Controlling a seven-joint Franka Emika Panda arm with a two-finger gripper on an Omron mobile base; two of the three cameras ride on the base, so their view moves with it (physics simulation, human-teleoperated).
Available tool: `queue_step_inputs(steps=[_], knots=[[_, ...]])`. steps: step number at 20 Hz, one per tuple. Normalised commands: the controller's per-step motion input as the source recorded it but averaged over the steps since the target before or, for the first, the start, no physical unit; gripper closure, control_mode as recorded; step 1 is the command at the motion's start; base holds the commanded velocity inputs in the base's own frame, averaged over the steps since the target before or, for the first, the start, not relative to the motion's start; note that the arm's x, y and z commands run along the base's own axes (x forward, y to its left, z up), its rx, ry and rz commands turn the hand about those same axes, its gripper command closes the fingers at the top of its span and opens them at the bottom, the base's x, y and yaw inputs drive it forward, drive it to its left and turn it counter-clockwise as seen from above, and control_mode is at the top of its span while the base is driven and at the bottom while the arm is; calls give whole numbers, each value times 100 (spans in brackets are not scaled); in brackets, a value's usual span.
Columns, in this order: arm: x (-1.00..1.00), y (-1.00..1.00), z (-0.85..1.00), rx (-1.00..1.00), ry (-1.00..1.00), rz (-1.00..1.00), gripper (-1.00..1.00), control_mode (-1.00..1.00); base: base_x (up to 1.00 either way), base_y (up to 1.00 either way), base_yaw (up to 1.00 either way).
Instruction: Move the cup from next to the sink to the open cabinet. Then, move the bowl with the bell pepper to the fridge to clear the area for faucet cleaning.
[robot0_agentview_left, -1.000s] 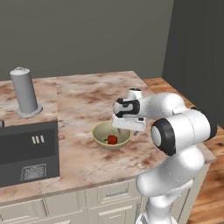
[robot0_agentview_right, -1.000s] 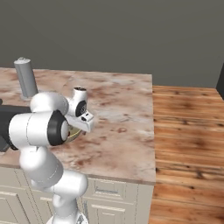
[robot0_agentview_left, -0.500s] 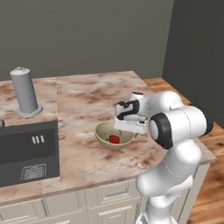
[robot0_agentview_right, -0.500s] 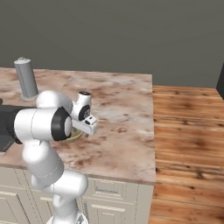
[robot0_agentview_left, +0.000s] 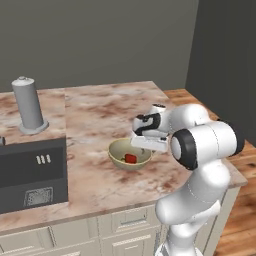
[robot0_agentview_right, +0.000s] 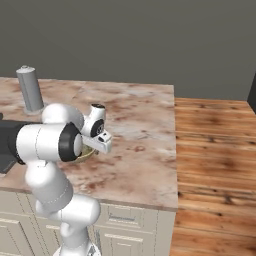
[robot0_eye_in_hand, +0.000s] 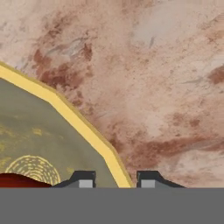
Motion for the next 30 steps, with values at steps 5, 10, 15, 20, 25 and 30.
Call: queue_step_inputs(steps=[5, 10, 15, 20, 25, 30], knots=[[-41, 2, 78, 4, -17, 0, 100, -100, 0, 0, 0], [-36, 1, 100, 6, -22, -1, 100, -100, 0, 0, 0], [-34, 1, 100, 1, -15, 0, 100, -100, 0, 0, 0], [-31, 0, 80, 0, -6, 0, 100, 100, -18, 0, 0], [0, 0, 0, 0, 0, 0, 100, 100, -100, 4, 16], [0, 0, 0, 0, 0, 0, 100, 100, -73, 1, 71]])
